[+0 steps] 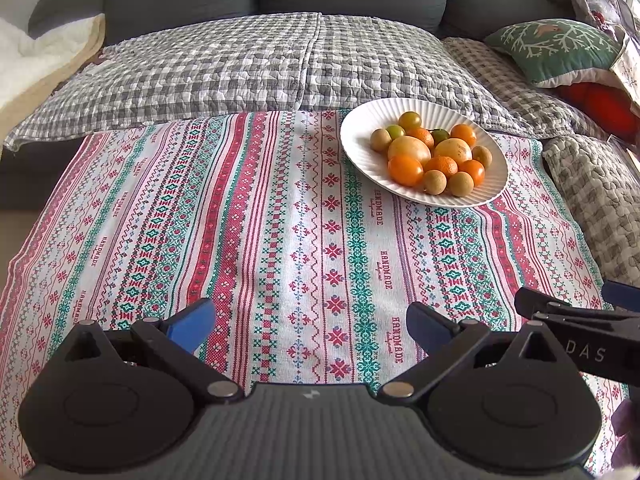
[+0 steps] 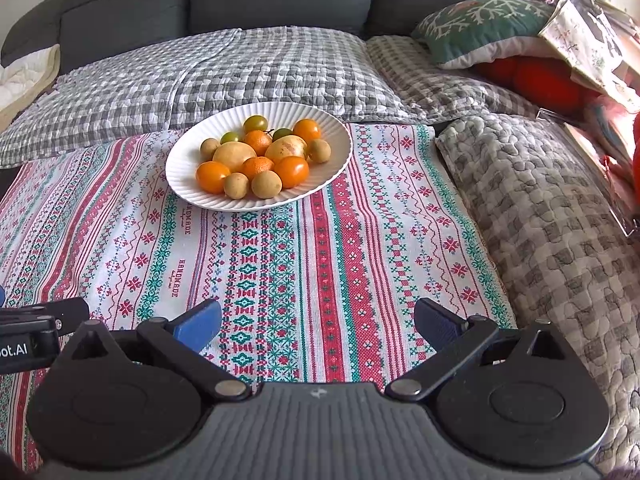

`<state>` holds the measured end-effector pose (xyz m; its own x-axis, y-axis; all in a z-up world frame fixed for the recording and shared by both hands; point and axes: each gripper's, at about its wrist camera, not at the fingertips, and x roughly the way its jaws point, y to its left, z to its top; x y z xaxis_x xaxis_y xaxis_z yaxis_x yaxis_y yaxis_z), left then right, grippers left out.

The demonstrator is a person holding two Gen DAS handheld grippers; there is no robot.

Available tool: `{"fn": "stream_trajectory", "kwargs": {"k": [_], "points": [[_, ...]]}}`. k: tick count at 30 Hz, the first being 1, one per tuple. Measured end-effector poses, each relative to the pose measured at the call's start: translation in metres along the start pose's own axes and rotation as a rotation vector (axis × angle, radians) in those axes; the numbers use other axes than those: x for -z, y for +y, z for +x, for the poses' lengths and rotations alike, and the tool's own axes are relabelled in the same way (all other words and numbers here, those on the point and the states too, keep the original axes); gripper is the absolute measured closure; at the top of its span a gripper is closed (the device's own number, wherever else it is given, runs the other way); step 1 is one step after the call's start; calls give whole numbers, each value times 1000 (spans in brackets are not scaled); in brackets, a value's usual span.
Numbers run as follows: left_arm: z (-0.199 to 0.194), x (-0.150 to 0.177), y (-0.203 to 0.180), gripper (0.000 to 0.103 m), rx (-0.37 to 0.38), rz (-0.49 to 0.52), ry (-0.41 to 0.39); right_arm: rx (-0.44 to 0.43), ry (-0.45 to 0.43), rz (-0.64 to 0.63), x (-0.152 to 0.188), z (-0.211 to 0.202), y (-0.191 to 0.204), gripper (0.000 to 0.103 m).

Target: Organize fruits

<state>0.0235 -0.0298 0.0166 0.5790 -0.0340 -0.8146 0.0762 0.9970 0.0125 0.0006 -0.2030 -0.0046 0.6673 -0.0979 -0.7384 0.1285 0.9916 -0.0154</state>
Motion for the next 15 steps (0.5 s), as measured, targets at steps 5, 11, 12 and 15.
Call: {"fn": "stream_trajectory", "kwargs": {"k": [5, 11, 12, 15], "points": [[1, 0, -1, 8, 3, 2, 4, 0, 0, 0, 0, 0, 0, 0], [1, 1, -2, 8, -7, 7, 6, 2, -1, -2, 0, 0, 1, 0], [1, 1, -1, 8, -10, 8, 7, 2, -1, -1, 0, 0, 1, 0], [1, 1, 0, 8, -15, 6, 12, 5, -1, -4, 0, 0, 2, 0]]}}
